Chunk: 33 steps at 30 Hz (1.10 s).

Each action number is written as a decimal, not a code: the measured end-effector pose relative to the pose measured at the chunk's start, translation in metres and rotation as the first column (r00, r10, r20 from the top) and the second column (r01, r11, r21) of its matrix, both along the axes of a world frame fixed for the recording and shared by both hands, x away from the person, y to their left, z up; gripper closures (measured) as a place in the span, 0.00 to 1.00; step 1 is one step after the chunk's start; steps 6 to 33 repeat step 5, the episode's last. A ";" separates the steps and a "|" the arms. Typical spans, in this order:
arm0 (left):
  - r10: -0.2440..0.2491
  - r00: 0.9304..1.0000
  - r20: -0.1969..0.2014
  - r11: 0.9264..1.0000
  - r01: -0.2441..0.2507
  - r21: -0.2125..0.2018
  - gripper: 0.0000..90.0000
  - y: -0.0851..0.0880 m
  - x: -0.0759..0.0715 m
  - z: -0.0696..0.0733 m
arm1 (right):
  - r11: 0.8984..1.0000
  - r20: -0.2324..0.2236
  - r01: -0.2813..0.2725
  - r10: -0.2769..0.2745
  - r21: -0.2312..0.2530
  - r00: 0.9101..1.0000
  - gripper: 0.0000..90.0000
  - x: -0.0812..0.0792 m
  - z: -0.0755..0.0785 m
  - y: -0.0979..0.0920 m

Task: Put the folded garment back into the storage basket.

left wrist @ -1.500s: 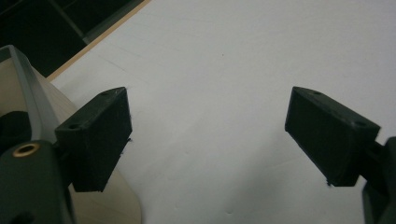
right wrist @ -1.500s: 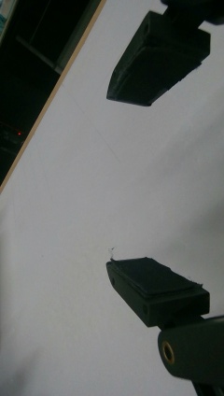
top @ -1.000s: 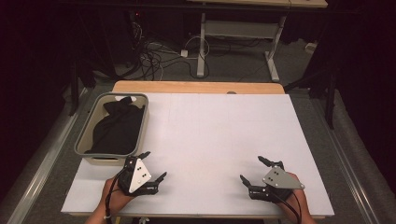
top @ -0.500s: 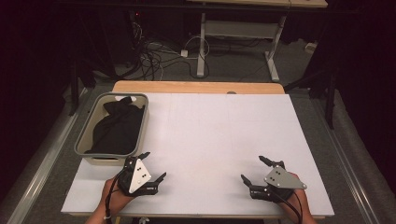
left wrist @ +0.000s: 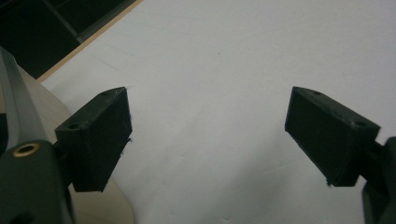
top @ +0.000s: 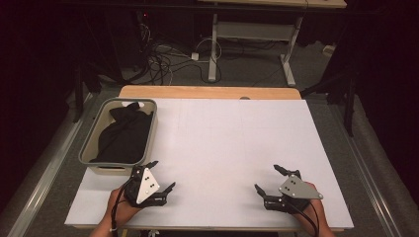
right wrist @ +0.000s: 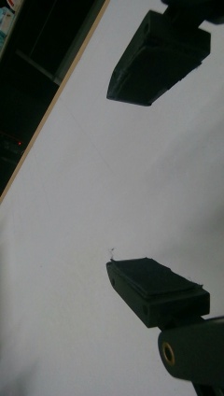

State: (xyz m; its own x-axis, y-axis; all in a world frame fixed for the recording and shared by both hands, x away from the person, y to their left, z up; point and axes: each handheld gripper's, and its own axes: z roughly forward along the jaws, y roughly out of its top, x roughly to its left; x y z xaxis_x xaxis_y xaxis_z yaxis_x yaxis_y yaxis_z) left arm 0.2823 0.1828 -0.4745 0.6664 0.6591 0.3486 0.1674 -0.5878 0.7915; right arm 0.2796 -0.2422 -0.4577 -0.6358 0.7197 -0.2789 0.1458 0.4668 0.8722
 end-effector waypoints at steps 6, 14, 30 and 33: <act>0.000 1.000 -0.004 1.000 0.000 0.000 0.16 0.000 0.001 0.000 | 1.000 -0.011 0.012 -0.012 0.006 1.000 0.17 0.002 -0.001 -0.001; 0.000 1.000 -0.004 1.000 0.000 0.000 0.16 0.000 0.001 0.000 | 1.000 -0.011 0.012 -0.012 0.006 1.000 0.17 0.002 -0.001 -0.001; 0.000 1.000 -0.004 1.000 0.000 0.000 0.16 0.000 0.001 0.000 | 1.000 -0.011 0.012 -0.012 0.006 1.000 0.17 0.002 -0.001 -0.001; 0.000 1.000 -0.004 1.000 0.000 0.000 0.16 0.000 0.001 0.000 | 1.000 -0.011 0.012 -0.012 0.006 1.000 0.17 0.002 -0.001 -0.001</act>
